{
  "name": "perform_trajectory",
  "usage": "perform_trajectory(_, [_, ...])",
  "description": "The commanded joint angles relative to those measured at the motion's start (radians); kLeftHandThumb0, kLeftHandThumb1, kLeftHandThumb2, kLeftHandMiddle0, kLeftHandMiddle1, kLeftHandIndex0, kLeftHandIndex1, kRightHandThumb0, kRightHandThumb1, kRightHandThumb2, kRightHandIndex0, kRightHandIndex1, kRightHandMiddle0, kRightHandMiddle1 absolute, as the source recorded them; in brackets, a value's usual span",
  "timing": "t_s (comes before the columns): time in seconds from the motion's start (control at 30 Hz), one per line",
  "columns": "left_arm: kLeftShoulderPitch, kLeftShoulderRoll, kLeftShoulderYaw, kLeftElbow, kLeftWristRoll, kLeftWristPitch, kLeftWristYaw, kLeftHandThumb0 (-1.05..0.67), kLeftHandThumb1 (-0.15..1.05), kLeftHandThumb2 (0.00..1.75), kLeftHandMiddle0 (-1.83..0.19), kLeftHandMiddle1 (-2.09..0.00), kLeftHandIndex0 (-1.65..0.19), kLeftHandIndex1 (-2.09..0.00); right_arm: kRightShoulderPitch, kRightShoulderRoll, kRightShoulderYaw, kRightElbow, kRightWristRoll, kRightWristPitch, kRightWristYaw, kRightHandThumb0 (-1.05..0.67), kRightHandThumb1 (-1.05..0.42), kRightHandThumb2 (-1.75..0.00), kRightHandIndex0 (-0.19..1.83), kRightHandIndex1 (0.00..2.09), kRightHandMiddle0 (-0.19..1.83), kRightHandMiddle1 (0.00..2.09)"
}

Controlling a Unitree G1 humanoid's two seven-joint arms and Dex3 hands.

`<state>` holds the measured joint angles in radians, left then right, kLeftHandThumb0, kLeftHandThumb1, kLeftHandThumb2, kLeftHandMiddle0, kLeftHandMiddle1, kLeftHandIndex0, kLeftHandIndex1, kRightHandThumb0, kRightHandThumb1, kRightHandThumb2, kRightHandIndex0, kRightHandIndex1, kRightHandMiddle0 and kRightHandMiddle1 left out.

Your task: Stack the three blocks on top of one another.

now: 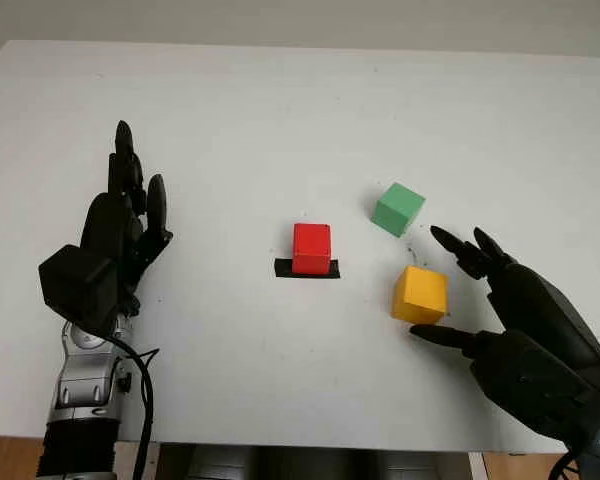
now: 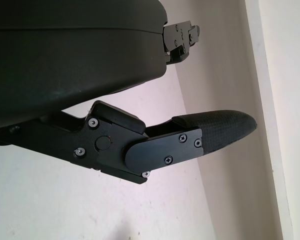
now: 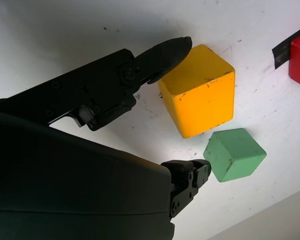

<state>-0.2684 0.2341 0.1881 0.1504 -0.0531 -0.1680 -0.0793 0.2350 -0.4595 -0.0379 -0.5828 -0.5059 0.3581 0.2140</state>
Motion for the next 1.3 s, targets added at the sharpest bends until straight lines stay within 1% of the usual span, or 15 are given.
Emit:
perform_trajectory(0.0, [0.016,0.001,-0.005,-0.019,0.002,0.004,-0.002,-0.79,1.05,0.68,0.19,-0.03,0.19,-0.04,-0.003,0.016,-0.01,0.01,0.006,-0.019,-0.014,-0.51,-0.86,-0.06,0.03,0.07,0.34,0.08])
perform_trajectory(0.2, [0.015,0.002,-0.009,-0.02,0.001,0.011,-0.008,-0.79,1.05,0.68,0.19,-0.01,0.19,-0.03,-0.007,0.037,-0.02,0.028,0.032,-0.07,-0.031,-0.48,-0.86,-0.06,0.1,0.08,0.49,0.13])
perform_trajectory(0.33, [0.013,0.0,-0.011,-0.022,0.002,0.016,-0.007,-0.8,1.05,0.68,0.19,0.0,0.19,-0.03,-0.007,0.03,-0.029,0.027,0.061,-0.088,-0.013,-0.44,-0.86,-0.05,0.12,0.08,0.56,0.15])
perform_trajectory(0.47, [0.013,0.001,-0.014,-0.021,0.009,0.014,-0.001,-0.8,1.05,0.68,0.19,0.0,0.19,-0.02,-0.01,0.021,-0.049,0.056,0.121,-0.153,0.006,-0.4,-0.85,-0.05,0.14,0.08,0.62,0.18])
perform_trajectory(0.6, [0.014,-0.003,-0.015,-0.022,0.015,0.014,0.007,-0.8,1.05,0.68,0.19,0.0,0.19,-0.03,-0.013,0.01,-0.059,0.057,0.15,-0.149,0.045,-0.4,-0.85,-0.05,0.14,0.07,0.63,0.2])
perform_trajectory(0.73, [0.015,-0.005,-0.015,-0.021,0.016,0.013,0.011,-0.81,1.05,0.67,0.19,0.0,0.19,-0.03,-0.017,0.005,-0.059,0.046,0.143,-0.129,0.065,-0.34,-0.88,-0.06,0.15,0.07,0.68,0.25])
perform_trajectory(0.77, [0.015,-0.006,-0.015,-0.023,0.017,0.015,0.014,-0.81,1.05,0.67,0.19,0.0,0.19,-0.02,-0.017,0.003,-0.06,0.044,0.141,-0.127,0.068,-0.32,-0.9,-0.06,0.17,0.06,0.68,0.33])
perform_trajectory(0.87, [0.015,-0.011,-0.012,-0.022,0.013,0.012,0.02,-0.81,1.05,0.66,0.19,0.0,0.19,-0.03,-0.019,-0.012,-0.063,0.038,0.14,-0.114,0.092,-0.26,-0.95,-0.06,0.19,0.05,0.53,0.74])
perform_trajectory(0.97, [0.015,-0.014,-0.012,-0.02,0.013,0.004,0.025,-0.81,1.05,0.65,0.19,-0.01,0.18,-0.04,-0.02,-0.029,-0.059,0.039,0.114,-0.124,0.099,-0.26,-0.97,-0.05,0.2,0.06,0.49,0.92])
perform_trajectory(1.1, [0.019,-0.017,-0.012,-0.028,0.017,0.003,0.037,-0.82,1.05,0.65,0.19,-0.01,0.18,-0.05,-0.017,-0.056,-0.059,0.043,0.083,-0.154,0.099,-0.26,-0.96,-0.05,0.22,0.06,0.46,1.04])
perform_trajectory(1.27, [0.019,-0.019,-0.011,-0.023,0.01,-0.009,0.036,-0.82,1.05,0.64,0.19,-0.02,0.17,-0.06,-0.019,-0.07,-0.066,0.025,0.016,-0.153,0.082,-0.28,-0.96,-0.05,0.26,0.07,0.45,1.07])
